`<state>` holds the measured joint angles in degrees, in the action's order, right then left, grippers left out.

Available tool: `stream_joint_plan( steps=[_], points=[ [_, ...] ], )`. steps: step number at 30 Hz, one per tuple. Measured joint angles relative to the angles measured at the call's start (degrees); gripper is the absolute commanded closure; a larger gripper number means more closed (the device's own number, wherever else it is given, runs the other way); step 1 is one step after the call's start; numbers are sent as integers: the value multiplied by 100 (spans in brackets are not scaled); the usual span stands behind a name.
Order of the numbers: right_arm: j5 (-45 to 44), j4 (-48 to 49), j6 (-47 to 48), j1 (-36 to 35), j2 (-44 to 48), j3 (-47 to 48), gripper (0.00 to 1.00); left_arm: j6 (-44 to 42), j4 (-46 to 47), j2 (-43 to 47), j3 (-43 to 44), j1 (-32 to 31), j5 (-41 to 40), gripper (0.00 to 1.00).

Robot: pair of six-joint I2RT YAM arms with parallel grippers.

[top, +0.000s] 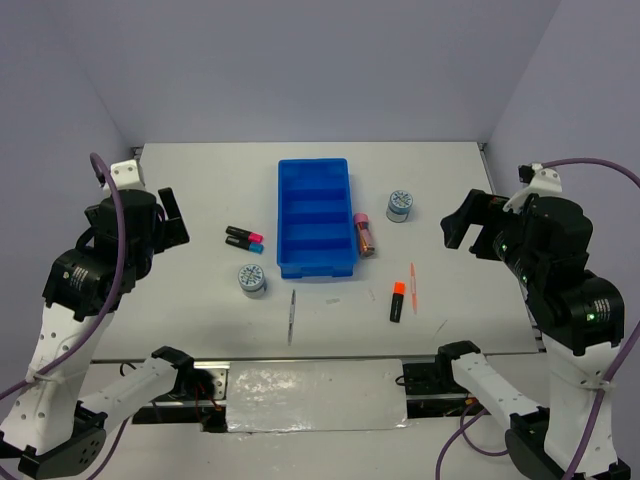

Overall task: Sort the stationery into containers
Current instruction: Pick up the stationery from the center of the board.

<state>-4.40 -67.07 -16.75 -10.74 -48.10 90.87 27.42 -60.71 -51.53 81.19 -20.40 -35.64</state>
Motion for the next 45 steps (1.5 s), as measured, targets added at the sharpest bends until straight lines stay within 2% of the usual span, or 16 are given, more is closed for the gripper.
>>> stream_joint_plan(
  steps=[11,18,24,27,34,39,45],
  points=[
    [-31,-20,-15,0,44,0,0,199,-219,-85,131,0,105,1],
    [254,-7,-35,0,140,-109,0,1126,-192,-610,306,0,514,1],
    [811,-127,-9,0,22,-160,0,2413,133,-2098,291,0,809,1],
    [988,-197,-7,-24,-83,-162,0,2986,389,-3268,308,9,863,1],
    [1154,-306,-7,-151,37,-297,0,3574,857,-5342,977,109,1075,4],
    [1185,-341,-9,-240,168,-308,0,3766,1106,-6063,1425,205,1200,8],
    [1215,-343,-9,-317,96,-308,0,4002,1182,-6288,1462,341,1335,17]
  ],
)
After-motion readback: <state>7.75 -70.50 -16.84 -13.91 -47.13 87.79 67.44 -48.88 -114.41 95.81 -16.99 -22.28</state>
